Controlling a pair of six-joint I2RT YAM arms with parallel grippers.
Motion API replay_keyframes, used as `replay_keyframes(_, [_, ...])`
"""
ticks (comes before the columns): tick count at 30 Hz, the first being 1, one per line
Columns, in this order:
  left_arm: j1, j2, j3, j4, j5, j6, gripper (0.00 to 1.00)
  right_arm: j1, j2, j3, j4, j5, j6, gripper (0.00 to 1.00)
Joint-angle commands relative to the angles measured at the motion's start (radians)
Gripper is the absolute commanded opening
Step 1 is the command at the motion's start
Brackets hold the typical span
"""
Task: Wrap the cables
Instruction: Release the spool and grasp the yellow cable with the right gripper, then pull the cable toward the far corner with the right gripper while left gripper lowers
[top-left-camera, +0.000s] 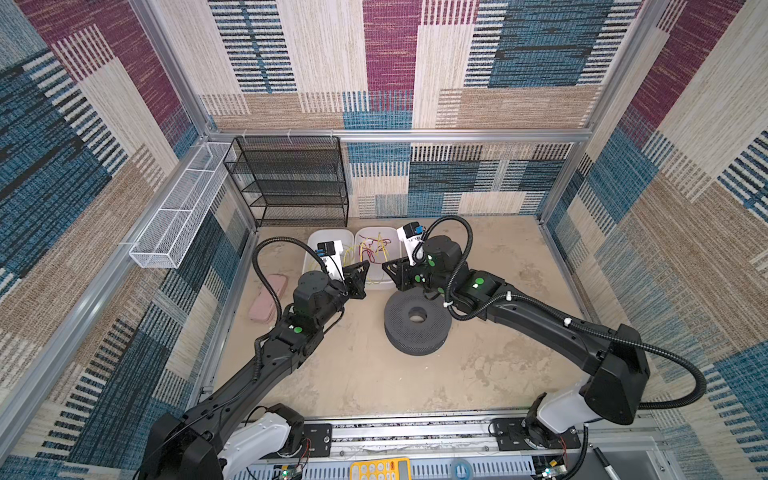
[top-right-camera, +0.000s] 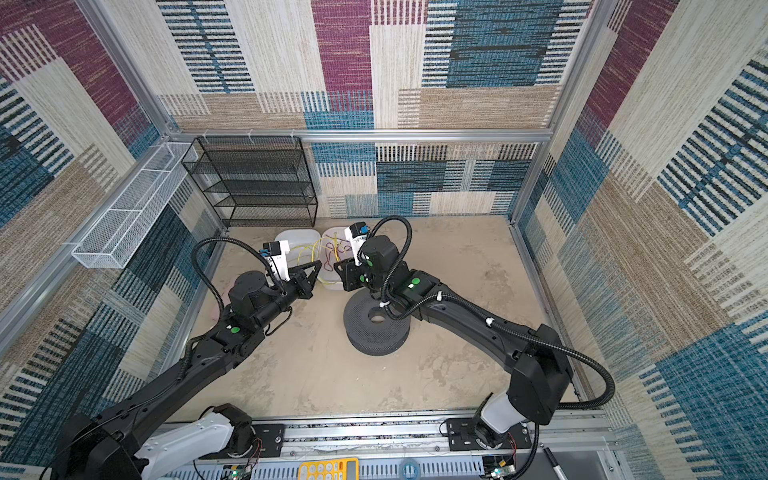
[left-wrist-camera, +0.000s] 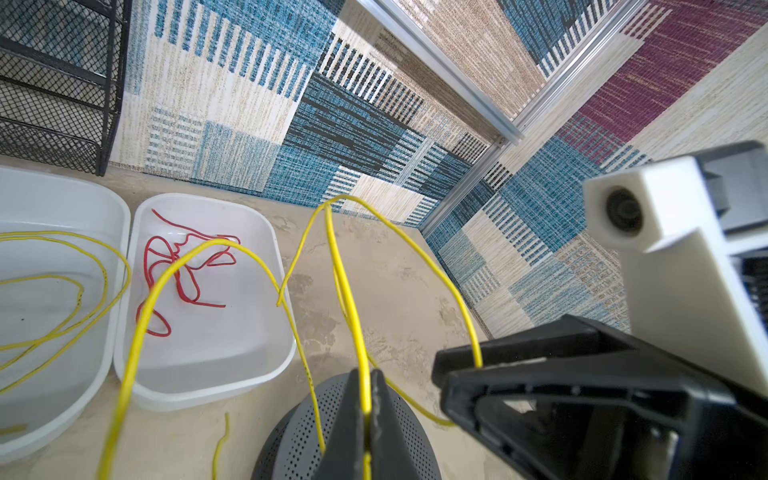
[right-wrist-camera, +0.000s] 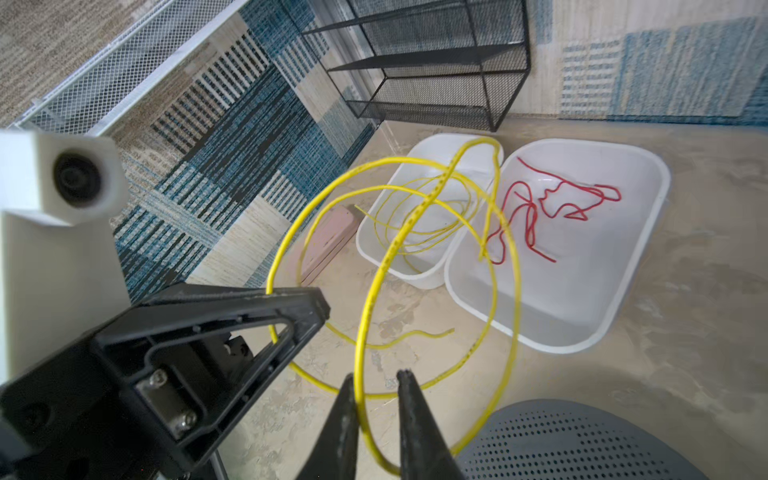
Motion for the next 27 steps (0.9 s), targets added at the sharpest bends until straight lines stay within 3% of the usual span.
replay_keyframes(1, [0.001, -0.01, -0.004, 0.006, -0.016, 0.033, 0.0, -0.001, -0.026, -0.011, 0.034, 0.111, 0.004, 0.15])
replay_keyframes(11, [-0.001, -0.027, -0.029, 0.065, 0.05, 0.038, 0.0, -0.075, -0.104, -0.096, 0.099, 0.19, 0.032, 0.01])
replay_keyframes(20, [-0.001, -0.059, -0.075, 0.083, 0.096, 0.019, 0.0, -0.234, -0.199, -0.242, 0.276, 0.189, 0.173, 0.0])
replay_keyframes(27, [-0.004, -0.063, -0.099, 0.083, 0.168, -0.005, 0.0, -0.278, -0.264, -0.352, 0.488, 0.235, 0.304, 0.0])
